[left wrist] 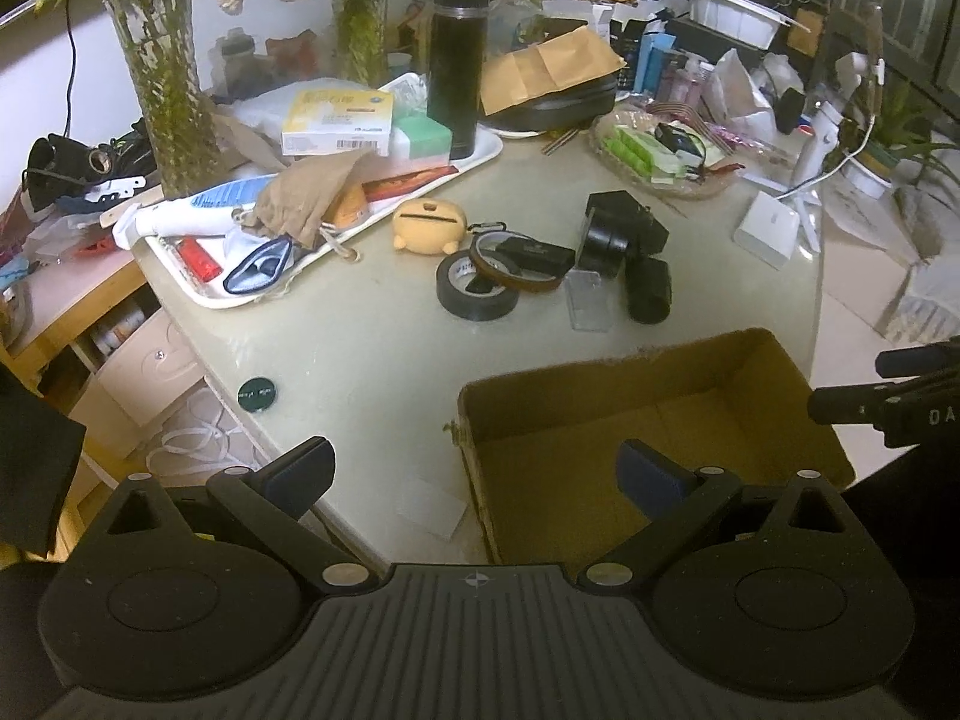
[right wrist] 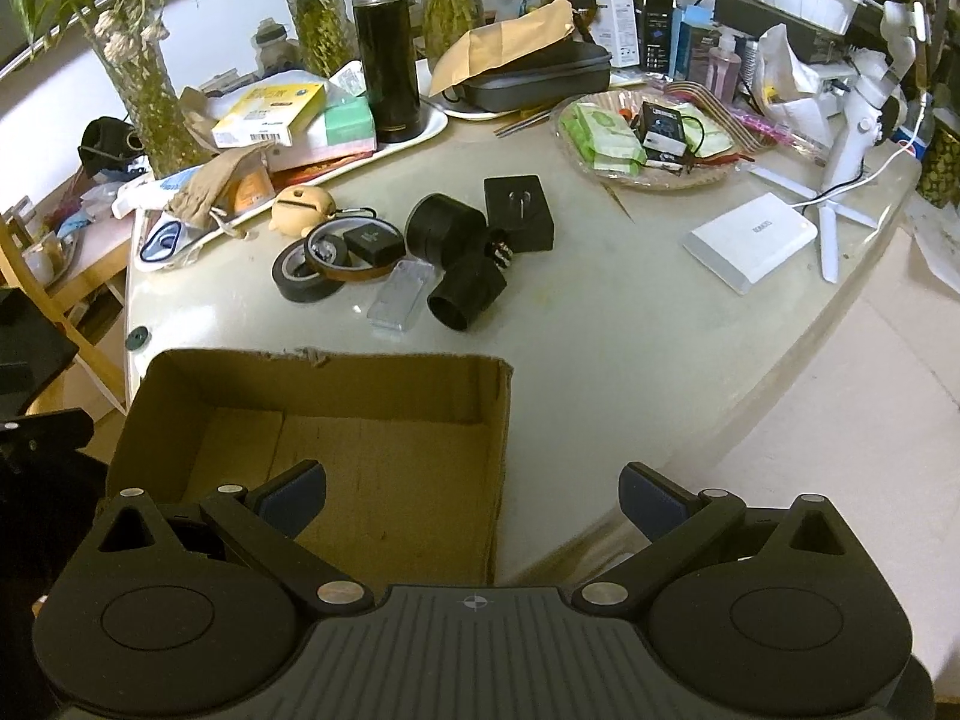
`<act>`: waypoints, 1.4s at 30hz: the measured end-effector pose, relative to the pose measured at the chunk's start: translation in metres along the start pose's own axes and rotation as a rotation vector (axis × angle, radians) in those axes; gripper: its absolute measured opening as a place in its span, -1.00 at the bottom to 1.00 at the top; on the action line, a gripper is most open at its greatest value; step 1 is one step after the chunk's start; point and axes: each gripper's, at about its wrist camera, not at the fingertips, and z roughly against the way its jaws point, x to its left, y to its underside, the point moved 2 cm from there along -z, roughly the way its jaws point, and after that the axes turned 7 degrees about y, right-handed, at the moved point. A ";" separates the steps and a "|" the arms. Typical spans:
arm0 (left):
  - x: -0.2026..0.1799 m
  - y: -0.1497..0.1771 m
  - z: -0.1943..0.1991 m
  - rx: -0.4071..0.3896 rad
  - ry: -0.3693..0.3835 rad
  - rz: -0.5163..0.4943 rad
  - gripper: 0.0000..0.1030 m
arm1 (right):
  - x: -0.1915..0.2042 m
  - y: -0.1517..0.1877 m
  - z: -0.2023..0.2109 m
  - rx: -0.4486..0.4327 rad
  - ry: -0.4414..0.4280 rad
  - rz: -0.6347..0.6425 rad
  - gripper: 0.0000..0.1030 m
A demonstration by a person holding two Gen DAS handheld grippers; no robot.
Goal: Organize rigid objects
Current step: 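Move the right tool over the black tape roll and lower it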
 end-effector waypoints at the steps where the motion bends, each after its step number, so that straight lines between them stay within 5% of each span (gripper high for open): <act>1: 0.000 -0.002 -0.001 0.000 -0.001 -0.001 0.99 | 0.000 -0.003 -0.002 0.001 0.004 0.001 1.00; 42: 0.041 -0.067 -0.083 -0.068 0.017 -0.030 0.99 | -0.025 -0.089 -0.114 0.046 -0.140 -0.113 1.00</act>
